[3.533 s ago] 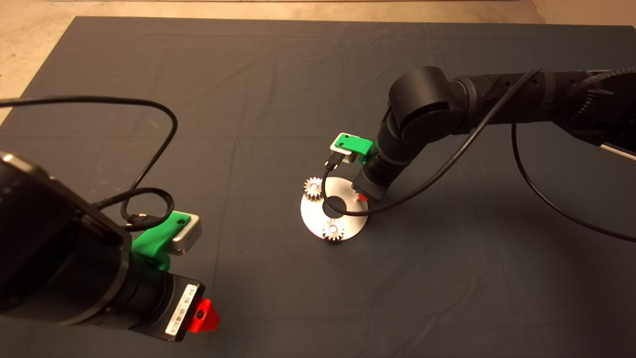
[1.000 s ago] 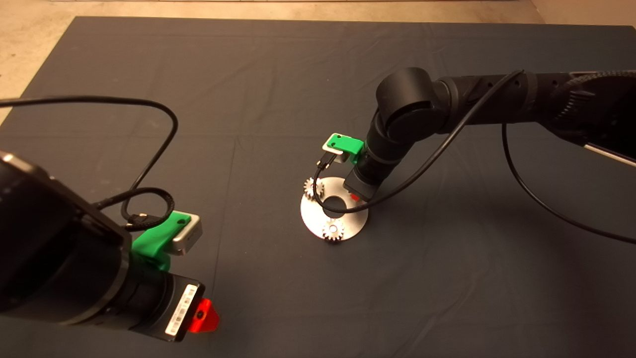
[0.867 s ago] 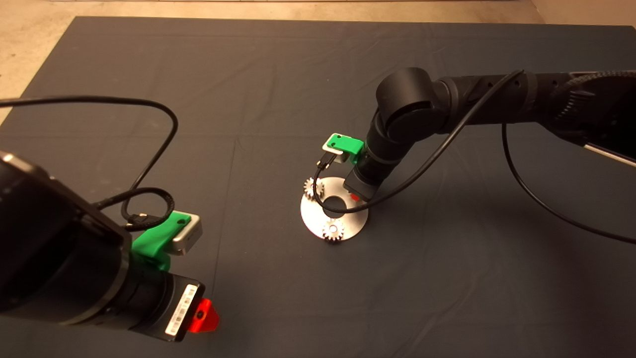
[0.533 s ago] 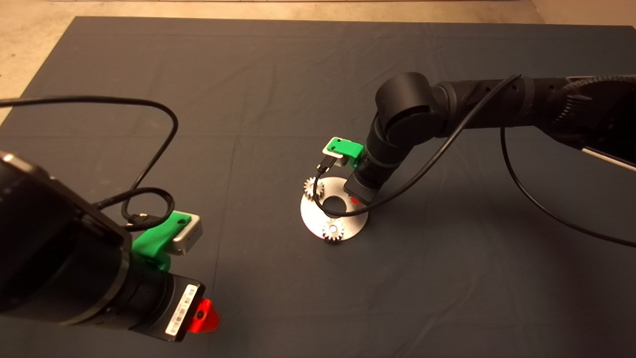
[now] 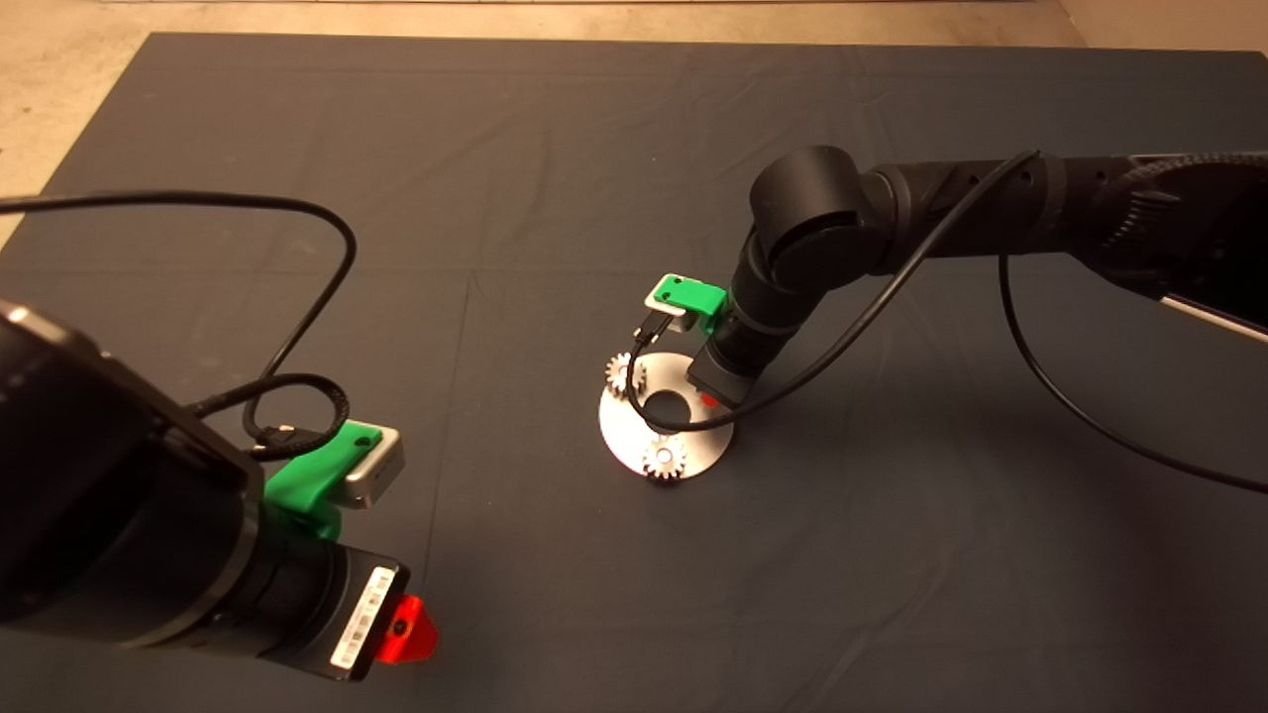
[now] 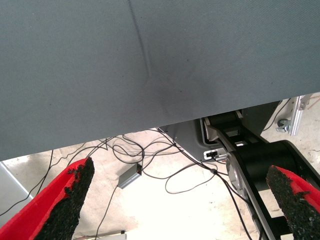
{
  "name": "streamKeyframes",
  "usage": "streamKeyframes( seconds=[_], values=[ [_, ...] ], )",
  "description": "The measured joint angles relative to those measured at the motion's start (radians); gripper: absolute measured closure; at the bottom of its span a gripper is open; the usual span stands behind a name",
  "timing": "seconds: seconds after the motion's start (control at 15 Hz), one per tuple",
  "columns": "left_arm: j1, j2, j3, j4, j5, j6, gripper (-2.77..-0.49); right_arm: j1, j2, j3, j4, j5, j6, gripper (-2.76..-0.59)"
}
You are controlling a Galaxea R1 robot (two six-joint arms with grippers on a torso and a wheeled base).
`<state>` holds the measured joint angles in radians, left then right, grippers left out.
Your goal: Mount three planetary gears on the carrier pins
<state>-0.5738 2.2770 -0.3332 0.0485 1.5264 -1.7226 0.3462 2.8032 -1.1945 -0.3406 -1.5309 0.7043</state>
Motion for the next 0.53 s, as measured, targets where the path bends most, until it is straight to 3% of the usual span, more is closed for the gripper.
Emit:
streamKeyframes(
  seconds=[0.53],
  values=[
    [0.000, 0.009, 0.000, 0.000, 0.000, 0.000, -2.49, 0.000, 0.000, -0.004, 0.000, 0.000, 0.000, -0.97]
  ],
)
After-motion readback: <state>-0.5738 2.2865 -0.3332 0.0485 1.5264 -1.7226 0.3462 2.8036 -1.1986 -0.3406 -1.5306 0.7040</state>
